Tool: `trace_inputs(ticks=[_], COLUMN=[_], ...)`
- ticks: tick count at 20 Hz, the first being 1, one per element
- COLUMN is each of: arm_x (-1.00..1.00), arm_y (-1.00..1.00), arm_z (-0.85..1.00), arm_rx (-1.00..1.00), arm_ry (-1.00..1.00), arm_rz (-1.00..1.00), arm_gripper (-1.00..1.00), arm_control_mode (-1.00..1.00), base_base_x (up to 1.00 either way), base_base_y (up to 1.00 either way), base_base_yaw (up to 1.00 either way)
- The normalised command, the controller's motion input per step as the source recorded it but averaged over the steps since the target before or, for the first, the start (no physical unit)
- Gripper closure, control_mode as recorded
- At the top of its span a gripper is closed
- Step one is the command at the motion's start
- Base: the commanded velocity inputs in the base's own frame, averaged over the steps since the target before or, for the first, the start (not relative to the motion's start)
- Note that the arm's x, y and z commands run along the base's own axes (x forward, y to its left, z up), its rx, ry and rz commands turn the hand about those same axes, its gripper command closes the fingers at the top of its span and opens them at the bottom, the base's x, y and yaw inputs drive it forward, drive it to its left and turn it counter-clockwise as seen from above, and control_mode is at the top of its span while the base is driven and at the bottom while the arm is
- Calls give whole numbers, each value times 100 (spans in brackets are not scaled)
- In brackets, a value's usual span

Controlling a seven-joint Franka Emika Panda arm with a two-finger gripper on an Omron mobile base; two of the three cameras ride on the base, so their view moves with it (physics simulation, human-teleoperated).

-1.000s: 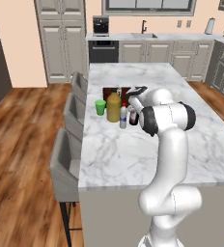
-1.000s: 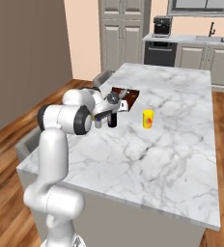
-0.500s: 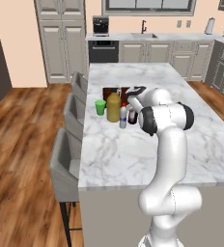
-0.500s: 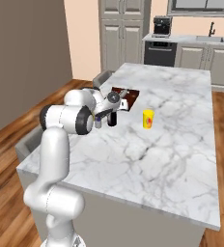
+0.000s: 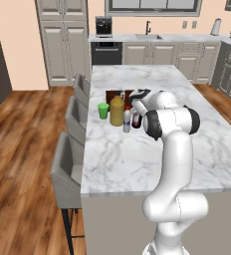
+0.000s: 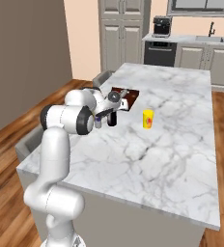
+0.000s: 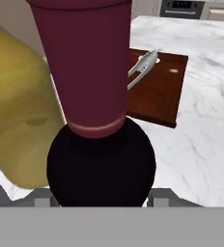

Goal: Place the drinks on the dining counter in a tight cluster.

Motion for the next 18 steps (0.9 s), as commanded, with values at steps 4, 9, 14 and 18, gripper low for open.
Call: trace_inputs(ticks=[4,9,14,18], arm_x=[0,1,0,0], arm_y=[18,6,2,0], arm_z=[-23,-4,4,17], arm_rx=[-2,0,0,0], arm_ry=[0,2,4,0], arm_rz=[0,0,0,0], arm_gripper=[-100,-100,-100,-100], arm_control_mode=[-100,-100,-100,-100], base_base_x=[0,0,0,0], base_base_y=[0,0,0,0], base_base_yaw=[0,0,0,0])
